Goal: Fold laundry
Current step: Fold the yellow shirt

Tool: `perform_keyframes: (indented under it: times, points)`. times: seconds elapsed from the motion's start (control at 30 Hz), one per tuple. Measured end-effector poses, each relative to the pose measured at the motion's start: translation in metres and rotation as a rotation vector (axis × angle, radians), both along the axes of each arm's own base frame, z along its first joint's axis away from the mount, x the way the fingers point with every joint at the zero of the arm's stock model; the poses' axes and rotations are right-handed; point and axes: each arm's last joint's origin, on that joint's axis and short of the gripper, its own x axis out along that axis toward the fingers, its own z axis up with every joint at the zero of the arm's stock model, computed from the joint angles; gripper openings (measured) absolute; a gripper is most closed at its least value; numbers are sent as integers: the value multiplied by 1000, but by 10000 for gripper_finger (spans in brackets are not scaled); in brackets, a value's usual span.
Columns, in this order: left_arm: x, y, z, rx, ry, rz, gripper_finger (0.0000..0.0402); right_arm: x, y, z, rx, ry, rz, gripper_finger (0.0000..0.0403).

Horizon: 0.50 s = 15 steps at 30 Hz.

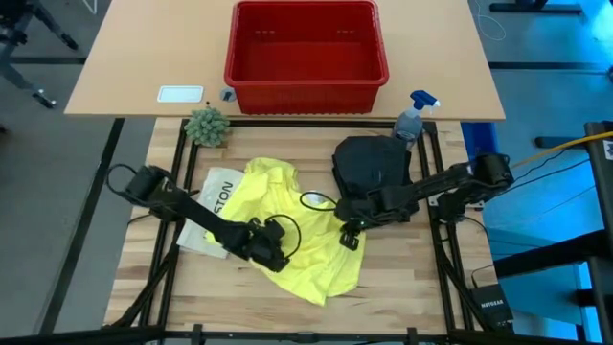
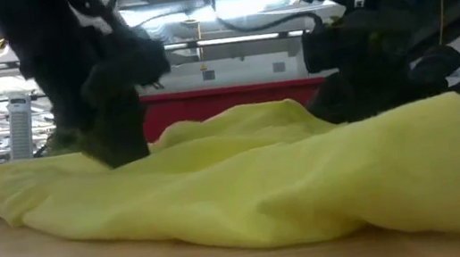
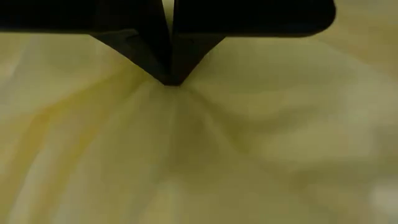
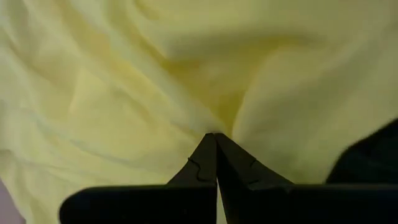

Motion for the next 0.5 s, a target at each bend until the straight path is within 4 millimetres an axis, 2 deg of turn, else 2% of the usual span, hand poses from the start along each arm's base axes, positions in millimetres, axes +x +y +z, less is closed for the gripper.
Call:
perform_keyframes:
  times: [0.2, 0.4, 0.5]
  points:
    - [-9, -1, -4, 20, 167, -170, 0, 8, 11, -15, 95, 6, 69, 0]
    - [-32, 0, 3, 85, 388, -367, 0, 27, 33, -26, 268, -128, 121, 0]
    - [-42, 2, 6, 117, 483, -438, 0, 36, 44, -24, 341, -219, 138, 0]
